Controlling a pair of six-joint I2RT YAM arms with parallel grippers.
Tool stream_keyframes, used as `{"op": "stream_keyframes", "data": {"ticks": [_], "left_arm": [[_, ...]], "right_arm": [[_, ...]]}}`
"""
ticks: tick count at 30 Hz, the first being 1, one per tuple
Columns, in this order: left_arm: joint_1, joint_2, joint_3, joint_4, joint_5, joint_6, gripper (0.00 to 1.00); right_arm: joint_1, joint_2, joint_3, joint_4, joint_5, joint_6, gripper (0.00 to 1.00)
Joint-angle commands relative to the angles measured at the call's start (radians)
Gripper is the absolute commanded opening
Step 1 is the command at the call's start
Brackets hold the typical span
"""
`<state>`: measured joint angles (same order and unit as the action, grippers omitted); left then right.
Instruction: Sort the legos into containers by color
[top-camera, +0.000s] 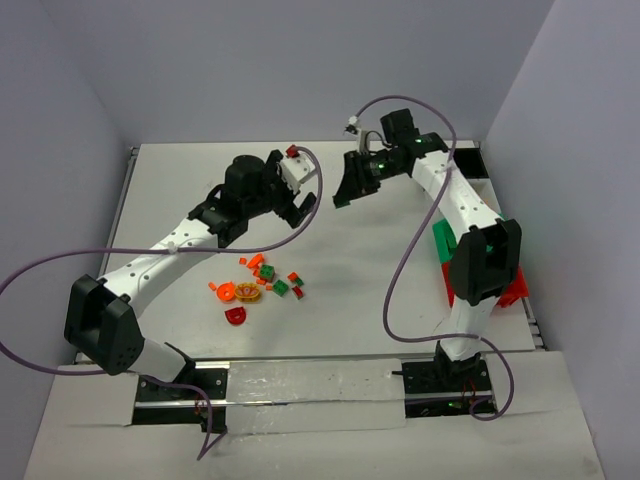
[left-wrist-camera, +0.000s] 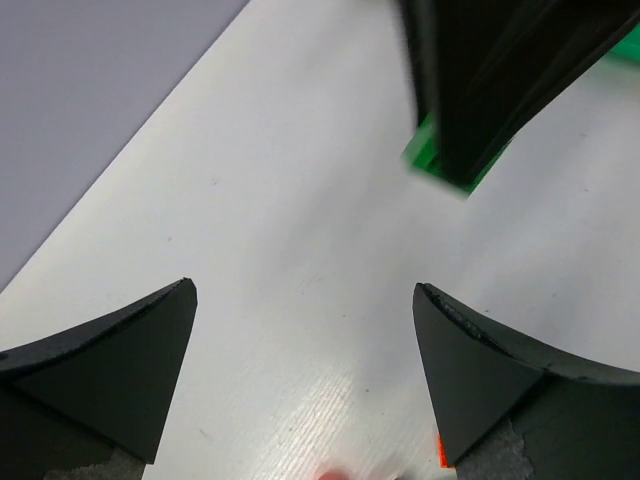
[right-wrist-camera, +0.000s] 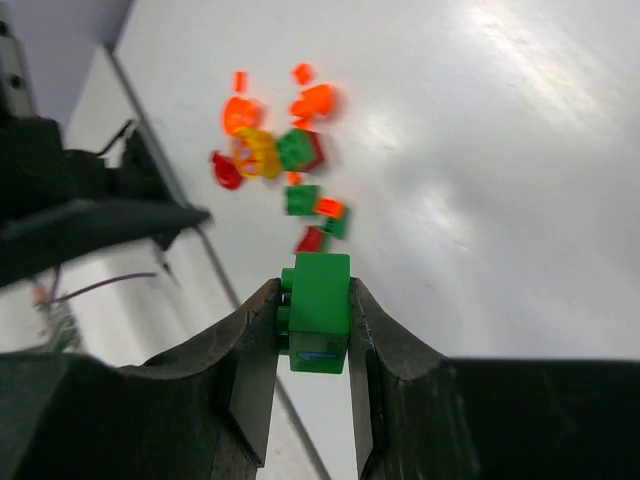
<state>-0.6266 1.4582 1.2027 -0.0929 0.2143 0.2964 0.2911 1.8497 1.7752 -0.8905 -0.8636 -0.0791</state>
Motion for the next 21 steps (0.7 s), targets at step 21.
{"op": "stream_keyframes", "data": {"ticks": [21], "left_arm": [[0.078, 0.101, 0.092, -0.266, 0.035, -0.089, 0.99]], "right_arm": [[-0.663, -0.091, -0.303, 0.013, 0.679, -0.468, 0.01]]}}
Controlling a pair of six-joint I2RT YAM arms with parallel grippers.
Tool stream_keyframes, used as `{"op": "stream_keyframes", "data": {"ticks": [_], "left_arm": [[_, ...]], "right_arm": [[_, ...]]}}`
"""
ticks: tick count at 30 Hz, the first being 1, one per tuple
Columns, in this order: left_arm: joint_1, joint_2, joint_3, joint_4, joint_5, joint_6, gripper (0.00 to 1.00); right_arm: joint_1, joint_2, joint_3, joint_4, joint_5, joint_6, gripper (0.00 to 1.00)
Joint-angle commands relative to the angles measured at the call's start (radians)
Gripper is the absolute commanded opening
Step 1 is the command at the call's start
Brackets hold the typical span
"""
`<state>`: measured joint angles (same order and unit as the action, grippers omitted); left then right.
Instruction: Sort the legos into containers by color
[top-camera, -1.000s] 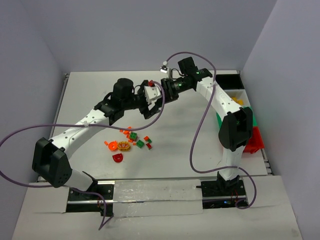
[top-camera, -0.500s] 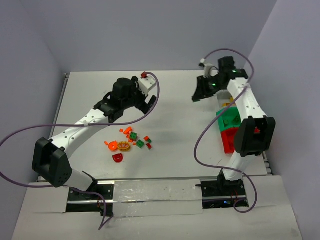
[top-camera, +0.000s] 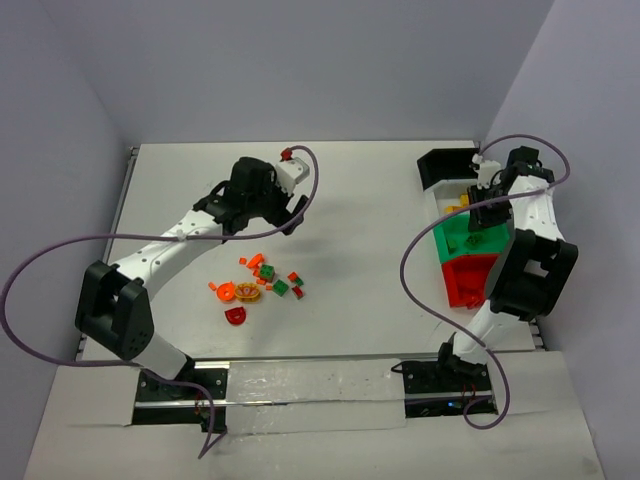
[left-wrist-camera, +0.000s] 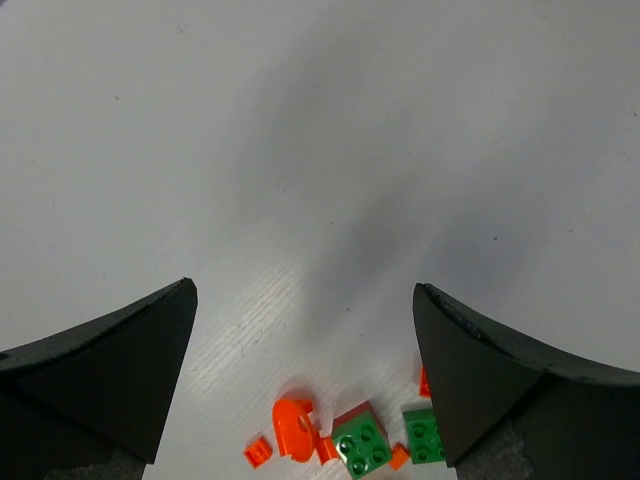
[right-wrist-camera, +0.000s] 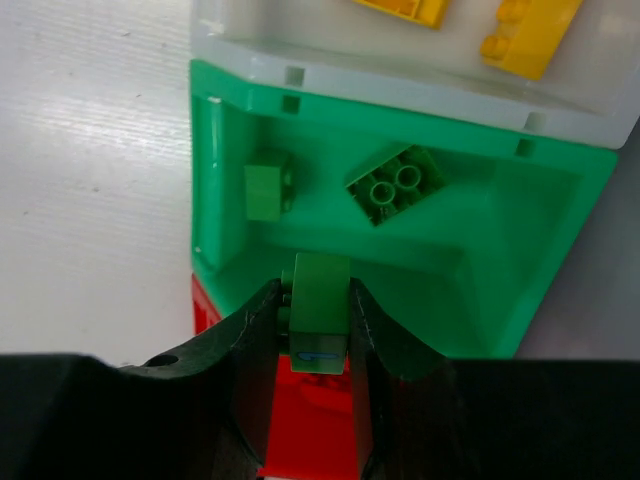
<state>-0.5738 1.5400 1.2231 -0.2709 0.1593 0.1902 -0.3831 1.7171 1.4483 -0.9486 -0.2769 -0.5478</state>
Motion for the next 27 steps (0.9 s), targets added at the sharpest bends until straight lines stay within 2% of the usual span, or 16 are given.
{"op": "stream_keyframes", "data": {"ticks": [1, 3, 4, 7, 12, 13, 16, 18, 21, 22, 27], "left_arm": [[0.047, 0.026, 0.073, -0.115, 0.137, 0.031, 0.99], [0.066, 0.028, 0.072, -0.149, 0.213, 0.052, 0.99], [0.074, 0.03, 0.07, -0.181, 0.255, 0.082, 0.99], [0.074, 0.038, 0.066, -0.265, 0.313, 0.189, 0.98], [0.075, 0.048, 0.054, -0.387, 0.454, 0.402, 0.92], [0.074, 0.051, 0.049, -0.407, 0.473, 0.457, 0.91], [0.074, 0.043, 0.0, -0.395, 0.532, 0.55, 0.88], [0.072, 0.046, -0.017, -0.358, 0.528, 0.542, 0.87], [0.074, 0.07, -0.007, -0.371, 0.52, 0.535, 0.77], [0.074, 0.071, -0.012, -0.389, 0.516, 0.553, 0.74], [0.077, 0.042, -0.087, -0.437, 0.43, 0.658, 0.72]], "right_arm": [[0.012, 0.056, 0.027, 0.078, 0.108, 0.006, 0.07], [0.012, 0.075, 0.03, 0.082, 0.126, 0.008, 0.2], [0.012, 0.088, 0.032, 0.085, 0.134, 0.009, 0.32], [0.012, 0.106, 0.029, 0.094, 0.157, 0.011, 0.53], [0.012, 0.091, 0.029, 0.085, 0.161, 0.02, 0.8], [0.013, 0.085, 0.032, 0.074, 0.153, 0.024, 0.83], [0.02, 0.058, 0.062, 0.044, 0.122, 0.047, 0.85], [0.026, 0.04, 0.085, 0.018, 0.078, 0.062, 0.86], [0.048, 0.008, 0.13, -0.013, 0.015, 0.09, 0.86], [0.065, -0.006, 0.147, -0.016, 0.002, 0.102, 0.86], [0.129, -0.033, 0.172, -0.038, -0.063, 0.135, 0.86]]}}
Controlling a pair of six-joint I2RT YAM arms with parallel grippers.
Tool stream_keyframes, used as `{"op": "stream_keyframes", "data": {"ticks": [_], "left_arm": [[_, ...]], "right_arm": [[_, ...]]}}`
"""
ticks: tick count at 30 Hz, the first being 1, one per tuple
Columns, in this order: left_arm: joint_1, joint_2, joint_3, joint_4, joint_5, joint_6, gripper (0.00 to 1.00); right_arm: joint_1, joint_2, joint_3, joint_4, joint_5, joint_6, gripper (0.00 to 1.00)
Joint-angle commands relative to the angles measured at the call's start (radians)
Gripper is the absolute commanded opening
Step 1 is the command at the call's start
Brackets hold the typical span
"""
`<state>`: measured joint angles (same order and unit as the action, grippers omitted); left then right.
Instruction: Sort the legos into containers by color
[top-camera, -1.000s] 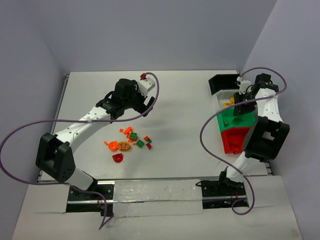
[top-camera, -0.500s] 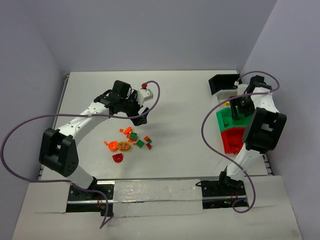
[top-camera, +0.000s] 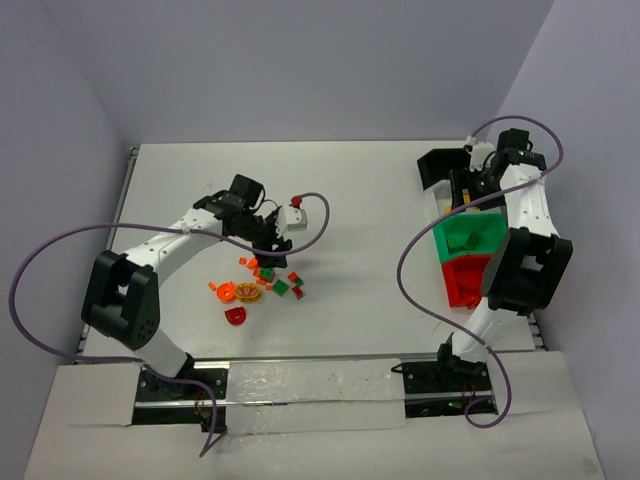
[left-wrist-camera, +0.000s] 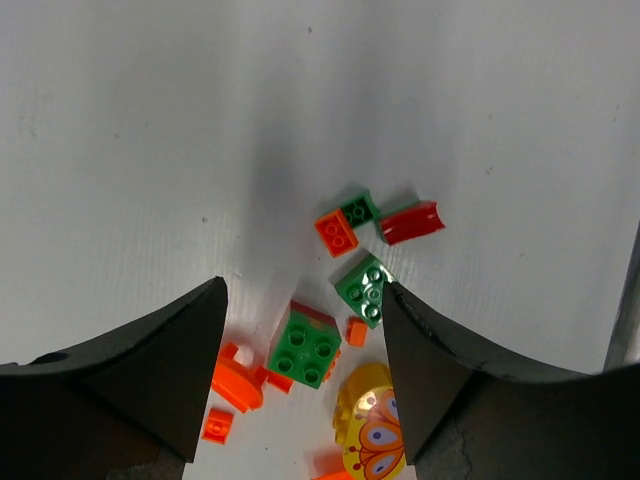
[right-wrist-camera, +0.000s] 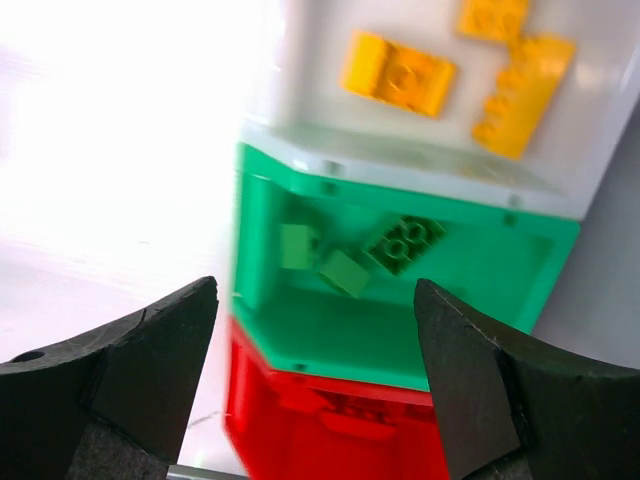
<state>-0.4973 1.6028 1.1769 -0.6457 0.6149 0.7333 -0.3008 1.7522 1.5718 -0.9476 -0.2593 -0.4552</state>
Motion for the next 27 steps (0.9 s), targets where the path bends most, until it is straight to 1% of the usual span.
{"op": "stream_keyframes", "data": {"ticks": [1, 7, 10, 18, 24, 27], "left_arm": [[0.008, -0.022, -0.056, -0.072, -0.046, 0.144, 0.72], [0.062, 0.037, -0.051, -0.14, -0.049, 0.293, 0.74], [0.073, 0.058, -0.04, -0.156, -0.047, 0.325, 0.75], [0.077, 0.103, -0.057, -0.137, -0.076, 0.383, 0.73], [0.077, 0.136, -0.03, -0.129, -0.058, 0.417, 0.67], [0.077, 0.144, -0.026, -0.132, -0.05, 0.432, 0.66]], "right_arm": [[0.069, -0.075, 0.048, -0.039, -0.086, 0.047, 0.86], [0.167, -0.094, 0.051, -0.033, -0.103, 0.058, 0.87], [0.187, -0.091, 0.056, -0.037, -0.104, 0.061, 0.87], [0.191, -0.085, 0.074, -0.044, -0.115, 0.069, 0.87], [0.192, -0.077, 0.08, -0.054, -0.12, 0.067, 0.87], [0.193, -0.075, 0.084, -0.057, -0.12, 0.065, 0.87]]}}
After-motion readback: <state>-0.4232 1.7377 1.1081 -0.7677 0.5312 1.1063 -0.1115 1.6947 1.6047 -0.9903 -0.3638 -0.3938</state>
